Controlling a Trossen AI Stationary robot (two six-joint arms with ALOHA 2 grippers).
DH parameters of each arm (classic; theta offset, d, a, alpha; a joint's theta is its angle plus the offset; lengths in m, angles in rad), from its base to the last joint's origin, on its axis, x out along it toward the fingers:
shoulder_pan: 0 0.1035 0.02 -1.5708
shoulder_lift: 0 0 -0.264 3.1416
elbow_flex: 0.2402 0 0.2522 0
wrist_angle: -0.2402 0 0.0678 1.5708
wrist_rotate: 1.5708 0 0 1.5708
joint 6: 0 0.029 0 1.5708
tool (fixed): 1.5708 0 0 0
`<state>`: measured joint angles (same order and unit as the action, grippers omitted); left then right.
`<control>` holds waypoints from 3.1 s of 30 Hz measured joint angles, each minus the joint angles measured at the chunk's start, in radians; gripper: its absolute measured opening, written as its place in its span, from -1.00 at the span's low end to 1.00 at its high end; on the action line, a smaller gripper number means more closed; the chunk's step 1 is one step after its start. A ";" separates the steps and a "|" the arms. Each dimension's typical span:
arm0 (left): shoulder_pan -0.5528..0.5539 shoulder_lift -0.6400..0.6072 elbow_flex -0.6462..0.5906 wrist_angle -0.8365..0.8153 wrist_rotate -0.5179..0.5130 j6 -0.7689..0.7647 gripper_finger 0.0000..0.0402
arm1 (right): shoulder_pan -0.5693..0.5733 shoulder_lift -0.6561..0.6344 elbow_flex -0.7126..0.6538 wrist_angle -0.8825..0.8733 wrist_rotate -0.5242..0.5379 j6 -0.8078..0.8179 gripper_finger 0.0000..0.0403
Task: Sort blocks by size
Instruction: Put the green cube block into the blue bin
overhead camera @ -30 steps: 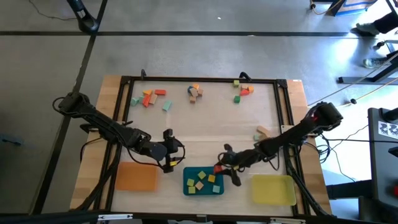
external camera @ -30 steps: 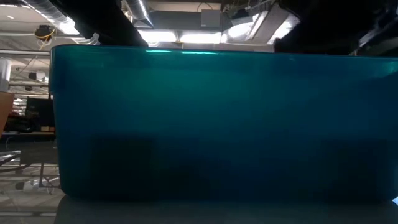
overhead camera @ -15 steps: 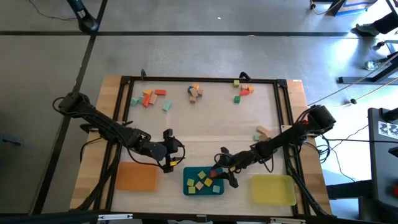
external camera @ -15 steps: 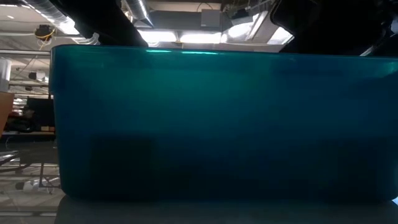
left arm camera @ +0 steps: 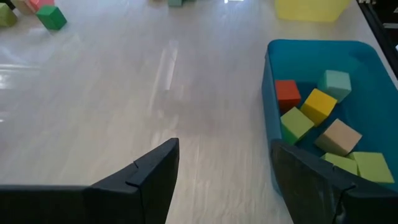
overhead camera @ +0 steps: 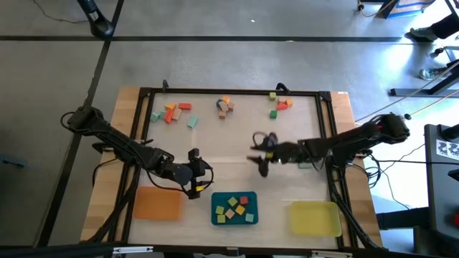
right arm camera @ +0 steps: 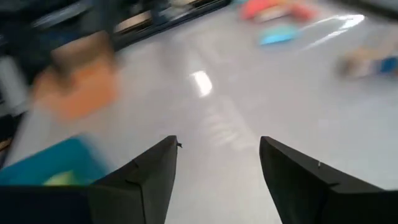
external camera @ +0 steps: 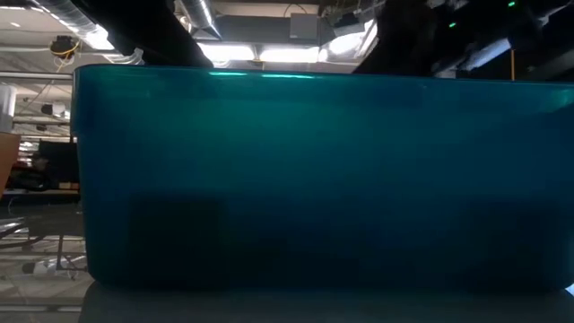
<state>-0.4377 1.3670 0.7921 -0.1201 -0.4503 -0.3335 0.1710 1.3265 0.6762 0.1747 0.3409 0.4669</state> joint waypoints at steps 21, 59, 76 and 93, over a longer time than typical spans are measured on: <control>0.000 0.000 0.000 0.000 0.000 0.000 0.18 | -0.367 -0.045 0.000 -0.292 0.208 0.012 0.12; 0.000 0.000 0.000 0.001 0.000 0.000 0.18 | -0.560 0.324 0.000 -0.167 0.308 0.259 0.12; 0.000 0.000 0.000 -0.003 0.000 0.020 0.18 | -0.558 0.395 0.000 -0.122 0.310 0.185 0.12; 0.000 0.000 0.000 -0.001 0.000 0.000 0.18 | -0.557 0.361 0.000 -0.127 0.261 -0.009 -0.36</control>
<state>-0.4377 1.3670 0.7921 -0.1207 -0.4503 -0.3331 -0.3859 1.6874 0.6758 0.0481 0.6018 0.4582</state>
